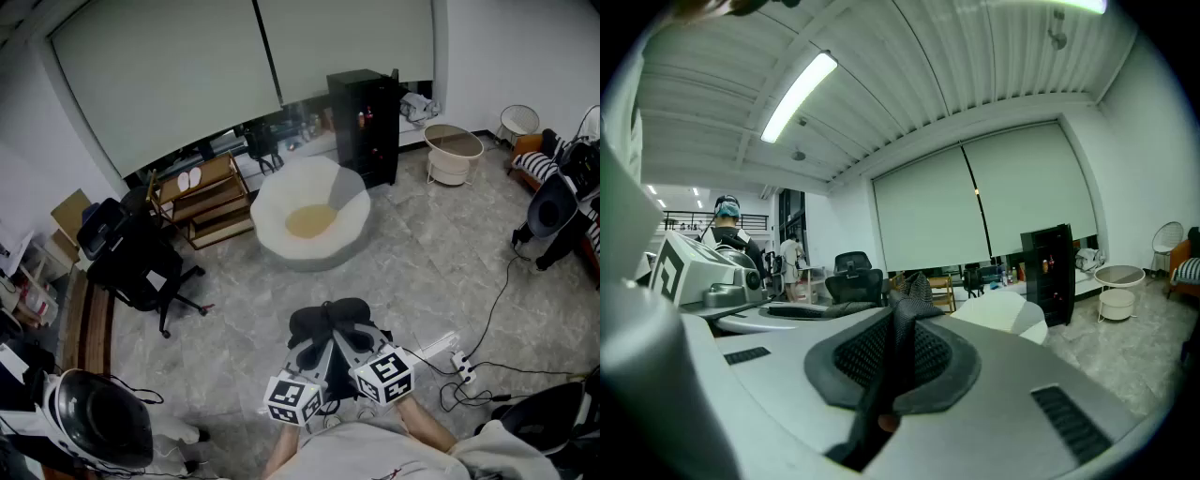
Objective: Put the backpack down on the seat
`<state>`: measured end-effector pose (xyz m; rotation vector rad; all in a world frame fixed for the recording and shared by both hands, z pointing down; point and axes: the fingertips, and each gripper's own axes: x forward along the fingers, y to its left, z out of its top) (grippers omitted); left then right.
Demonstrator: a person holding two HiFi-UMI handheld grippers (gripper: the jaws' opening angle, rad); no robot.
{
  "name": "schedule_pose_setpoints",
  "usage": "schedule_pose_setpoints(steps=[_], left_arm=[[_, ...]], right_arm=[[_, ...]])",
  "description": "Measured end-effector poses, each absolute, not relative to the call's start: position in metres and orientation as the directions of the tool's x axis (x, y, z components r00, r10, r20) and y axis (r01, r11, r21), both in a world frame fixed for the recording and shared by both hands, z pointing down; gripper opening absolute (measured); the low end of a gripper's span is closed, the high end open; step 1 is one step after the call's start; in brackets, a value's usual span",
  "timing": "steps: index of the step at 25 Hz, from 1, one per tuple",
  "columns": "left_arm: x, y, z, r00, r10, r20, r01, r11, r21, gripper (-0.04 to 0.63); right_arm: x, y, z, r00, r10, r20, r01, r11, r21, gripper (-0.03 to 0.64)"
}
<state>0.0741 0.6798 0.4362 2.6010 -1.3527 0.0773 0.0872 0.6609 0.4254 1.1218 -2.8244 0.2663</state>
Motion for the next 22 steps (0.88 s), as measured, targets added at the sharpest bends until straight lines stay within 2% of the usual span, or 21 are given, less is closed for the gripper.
schedule_pose_setpoints(steps=[12, 22], left_arm=[[0.119, 0.665, 0.429, 0.569, -0.812, 0.128, -0.821, -0.552, 0.148, 0.046], [0.128, 0.662, 0.439, 0.560, -0.816, 0.147, -0.826, -0.536, 0.174, 0.046]], right_arm=[[0.132, 0.647, 0.418, -0.724, -0.679, 0.119, -0.689, 0.716, -0.110, 0.040], [0.141, 0.644, 0.428, -0.729, -0.669, 0.147, -0.685, 0.718, -0.124, 0.040]])
